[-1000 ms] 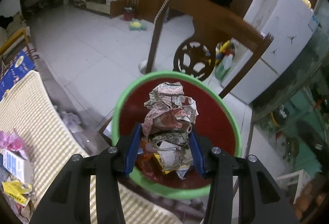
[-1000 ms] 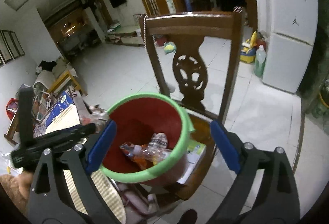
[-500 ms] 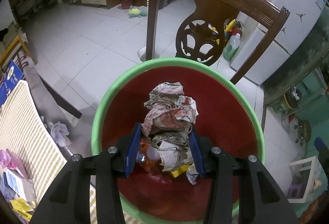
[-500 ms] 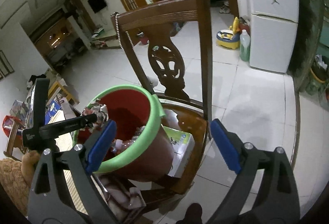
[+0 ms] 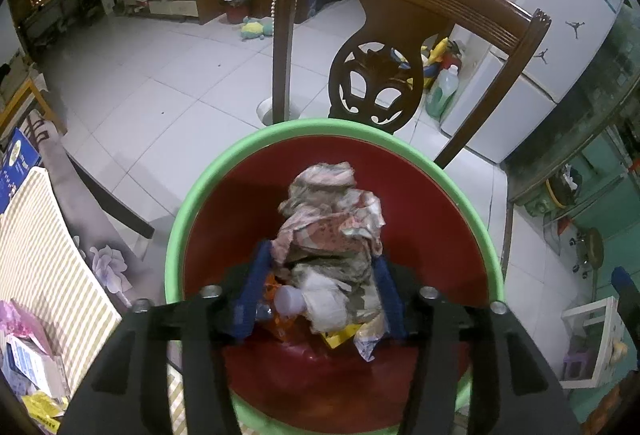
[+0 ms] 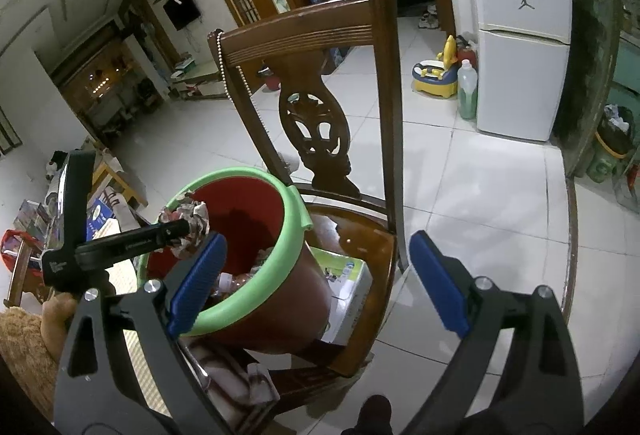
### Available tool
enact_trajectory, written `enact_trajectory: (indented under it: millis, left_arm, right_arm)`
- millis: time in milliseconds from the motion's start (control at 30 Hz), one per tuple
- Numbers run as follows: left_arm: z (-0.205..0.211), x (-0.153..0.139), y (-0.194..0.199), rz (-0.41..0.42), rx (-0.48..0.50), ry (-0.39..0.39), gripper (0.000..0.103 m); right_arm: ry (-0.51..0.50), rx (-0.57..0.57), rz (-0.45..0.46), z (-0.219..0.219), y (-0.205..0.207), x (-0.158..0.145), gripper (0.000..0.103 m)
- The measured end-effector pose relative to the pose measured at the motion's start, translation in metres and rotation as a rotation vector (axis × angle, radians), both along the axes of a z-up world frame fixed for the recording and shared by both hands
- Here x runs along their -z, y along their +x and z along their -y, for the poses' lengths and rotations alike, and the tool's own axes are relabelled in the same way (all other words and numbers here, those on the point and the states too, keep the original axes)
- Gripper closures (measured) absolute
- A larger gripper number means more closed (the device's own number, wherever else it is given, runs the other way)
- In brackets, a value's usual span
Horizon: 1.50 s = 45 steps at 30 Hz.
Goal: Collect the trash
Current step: 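Open the right tool over the bucket while the left tool releases the crumpled paper, then move both open tools back over the table toward the remaining trash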
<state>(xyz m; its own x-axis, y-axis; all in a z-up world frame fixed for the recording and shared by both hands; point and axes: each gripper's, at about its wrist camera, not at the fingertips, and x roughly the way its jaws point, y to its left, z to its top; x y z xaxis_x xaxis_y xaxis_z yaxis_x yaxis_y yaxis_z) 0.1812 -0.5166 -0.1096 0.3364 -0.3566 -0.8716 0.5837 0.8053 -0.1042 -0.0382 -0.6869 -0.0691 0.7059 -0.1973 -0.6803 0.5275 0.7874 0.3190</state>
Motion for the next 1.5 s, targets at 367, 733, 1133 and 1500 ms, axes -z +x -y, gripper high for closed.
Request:
enact_trajectory:
  millis: [367, 733, 1133, 1500]
  left_arm:
    - [-0.035, -0.032, -0.011, 0.038, -0.048, -0.09, 0.033]
    - [-0.147, -0.06, -0.029, 0.12, -0.172, -0.163, 0.033]
    - [-0.353, -0.07, -0.078, 0.182, -0.415, -0.214, 0.025]
    - [-0.531, -0.057, -0.139, 0.204, -0.709, -0.27, 0.023]
  right_arm:
    - [-0.067, -0.034, 0.031, -0.026, -0.001, -0.03, 0.012]
    - [-0.152, -0.199, 0.07, -0.112, 0.029, -0.062, 0.008]
    - [-0.27, -0.493, 0.028, -0.284, 0.059, -0.07, 0.005]
    - [-0.311, -0.696, -0.005, -0.399, 0.047, -0.065, 0.005]
